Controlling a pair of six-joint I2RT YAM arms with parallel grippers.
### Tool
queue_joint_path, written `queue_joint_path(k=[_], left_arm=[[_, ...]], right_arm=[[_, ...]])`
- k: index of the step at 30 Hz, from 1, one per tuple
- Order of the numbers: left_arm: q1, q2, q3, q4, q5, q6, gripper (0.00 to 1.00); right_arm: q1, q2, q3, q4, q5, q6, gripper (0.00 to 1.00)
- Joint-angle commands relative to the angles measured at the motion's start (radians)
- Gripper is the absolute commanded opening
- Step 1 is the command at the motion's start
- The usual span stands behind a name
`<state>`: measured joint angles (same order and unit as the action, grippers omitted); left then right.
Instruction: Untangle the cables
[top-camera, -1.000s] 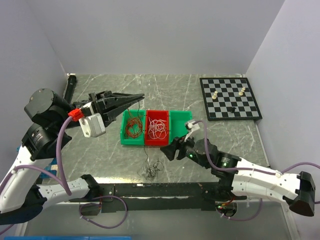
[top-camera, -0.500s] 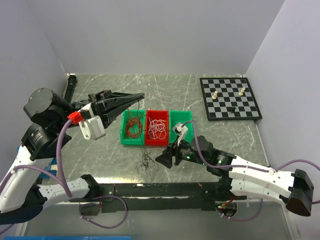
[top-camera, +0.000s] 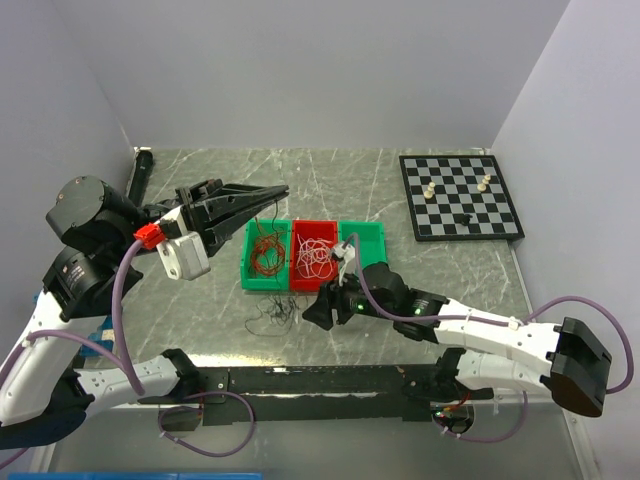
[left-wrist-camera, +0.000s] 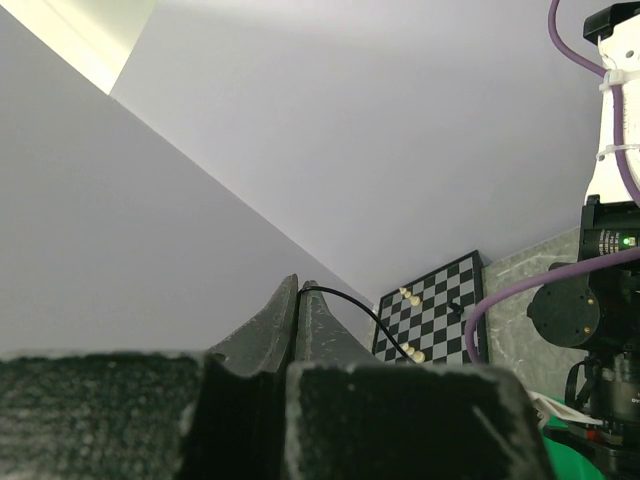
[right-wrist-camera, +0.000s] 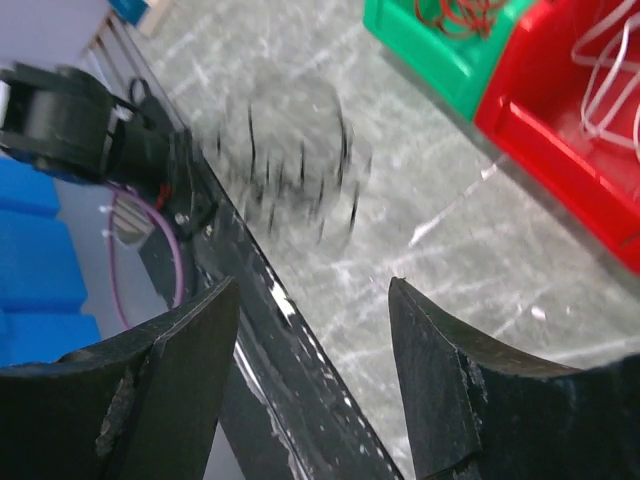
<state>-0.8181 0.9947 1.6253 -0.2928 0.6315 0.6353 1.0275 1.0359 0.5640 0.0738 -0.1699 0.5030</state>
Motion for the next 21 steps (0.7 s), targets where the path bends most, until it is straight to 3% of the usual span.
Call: queue_joint_path(k=[1,4,6,12,14,19,21], left_arm=[[-0.004,-0.001,-0.005,0.055,0.022,0.004,0.01],[-0.003,-0.001,-0.005,0.063,0.020,0.003,0.01],[-0.003,-0.001,-0.004,0.061,0.020,0.009,0.01],[-0.004,-0.004,-0.007,0.066,0.011,0.033,0.01],[-0.004,-0.007,-0.008,0.060,0.011,0.049,0.01],[-0.004,-0.011,-0.010,0.050,0.008,0.064,0.01],[-0.004,-0.013,-0.010,0.049,0.011,0.066,0.01]], right_arm=[[-0.010,0.019,0.076,0.112,-0.028,-0.015,0.68],[-0.010,0.053,0.100,0.124,-0.062,-0.020,0.65],[-0.010,0.069,0.111,0.132,-0.088,-0.023,0.58],[-0.020,0.070,0.105,0.138,-0.108,-0.021,0.10],[-0.026,0.056,0.090,0.132,-0.089,-0.014,0.00],[-0.044,0.030,0.060,0.110,-0.083,0.002,0.02],[-0.047,0.036,0.066,0.103,-0.103,0.002,0.26]])
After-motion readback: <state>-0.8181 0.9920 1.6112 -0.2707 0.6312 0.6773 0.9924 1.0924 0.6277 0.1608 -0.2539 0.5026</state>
